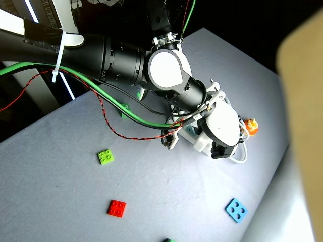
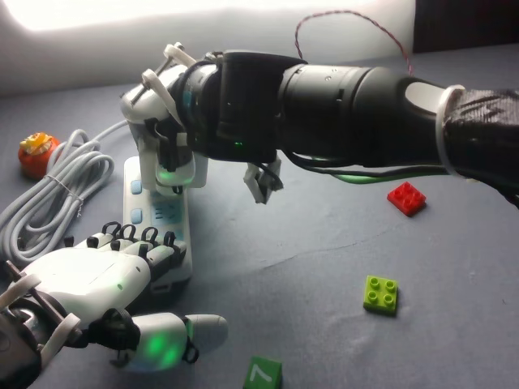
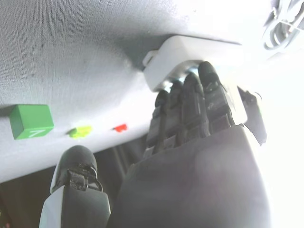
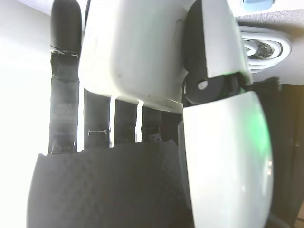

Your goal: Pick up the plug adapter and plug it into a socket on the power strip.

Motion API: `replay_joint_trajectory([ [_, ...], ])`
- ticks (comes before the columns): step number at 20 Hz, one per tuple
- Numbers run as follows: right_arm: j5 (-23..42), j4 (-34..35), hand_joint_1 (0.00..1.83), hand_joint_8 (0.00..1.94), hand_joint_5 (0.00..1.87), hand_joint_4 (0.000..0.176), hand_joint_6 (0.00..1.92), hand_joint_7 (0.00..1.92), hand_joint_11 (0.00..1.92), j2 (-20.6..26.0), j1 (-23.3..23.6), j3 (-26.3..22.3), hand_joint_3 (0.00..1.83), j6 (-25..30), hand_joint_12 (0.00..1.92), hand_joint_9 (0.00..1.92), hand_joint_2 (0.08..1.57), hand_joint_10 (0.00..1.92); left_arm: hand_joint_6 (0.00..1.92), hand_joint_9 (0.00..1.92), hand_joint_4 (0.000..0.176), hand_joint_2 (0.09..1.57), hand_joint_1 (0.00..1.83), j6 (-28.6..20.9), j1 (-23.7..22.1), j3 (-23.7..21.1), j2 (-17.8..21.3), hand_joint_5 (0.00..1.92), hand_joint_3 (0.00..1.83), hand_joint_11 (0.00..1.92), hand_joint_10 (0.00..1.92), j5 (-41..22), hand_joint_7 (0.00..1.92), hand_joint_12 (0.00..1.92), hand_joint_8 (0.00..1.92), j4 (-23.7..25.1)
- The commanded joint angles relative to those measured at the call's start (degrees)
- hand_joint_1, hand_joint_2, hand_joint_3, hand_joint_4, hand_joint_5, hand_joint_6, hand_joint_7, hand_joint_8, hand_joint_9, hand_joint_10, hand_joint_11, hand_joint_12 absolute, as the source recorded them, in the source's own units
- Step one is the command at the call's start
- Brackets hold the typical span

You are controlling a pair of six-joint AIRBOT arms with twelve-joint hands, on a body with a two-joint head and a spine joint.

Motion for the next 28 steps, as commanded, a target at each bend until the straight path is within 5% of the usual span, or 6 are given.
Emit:
replay_joint_trajectory([
  [1,2.0,-1.5,1.13,0.0,0.84,0.0,0.01,0.93,0.59,0.4,0.2,-0.4,0.0,-0.3,0.88,0.92,1.08,0.0,0.0,0.19,0.0,1.13,0.0,-0.4,0.5,-0.3,0.2,0.16,0.0,0.0,0.0,0.4,0.2,0.38,0.0,-0.5],
  [8,2.1,-1.5,1.05,0.0,0.49,0.0,0.0,0.56,0.18,2.7,0.9,-4.0,0.0,-0.9,1.04,0.58,1.11,0.0,0.0,0.19,0.0,1.12,0.0,-0.4,0.5,-0.3,0.2,0.16,0.0,0.0,0.01,0.4,0.2,0.35,0.0,-0.5],
  [17,2.4,-5.0,0.97,0.0,0.37,0.0,0.0,0.39,0.0,11.0,3.2,-14.9,0.0,-0.6,1.03,0.39,1.07,0.0,0.0,0.2,0.0,1.12,0.0,-0.6,0.0,0.0,0.2,0.17,0.0,0.0,0.0,0.4,0.21,0.4,0.0,-0.5],
  [20,2.7,-6.8,0.98,0.0,0.34,0.0,0.0,0.32,0.0,16.4,4.5,-21.4,0.0,-0.5,0.92,0.32,1.06,0.0,0.0,0.2,0.0,1.13,0.0,-0.9,-0.9,0.3,0.2,0.17,0.0,0.0,0.0,0.4,0.2,0.39,0.0,-0.5],
  [28,12.2,-13.4,0.83,0.0,0.16,0.0,0.0,0.18,0.0,42.1,6.3,-45.6,0.0,1.5,0.59,0.18,0.97,0.0,0.0,0.21,0.0,1.13,0.0,-1.1,-4.7,1.5,2.2,0.17,0.0,0.0,0.0,2.3,0.22,0.41,0.0,-0.5],
])
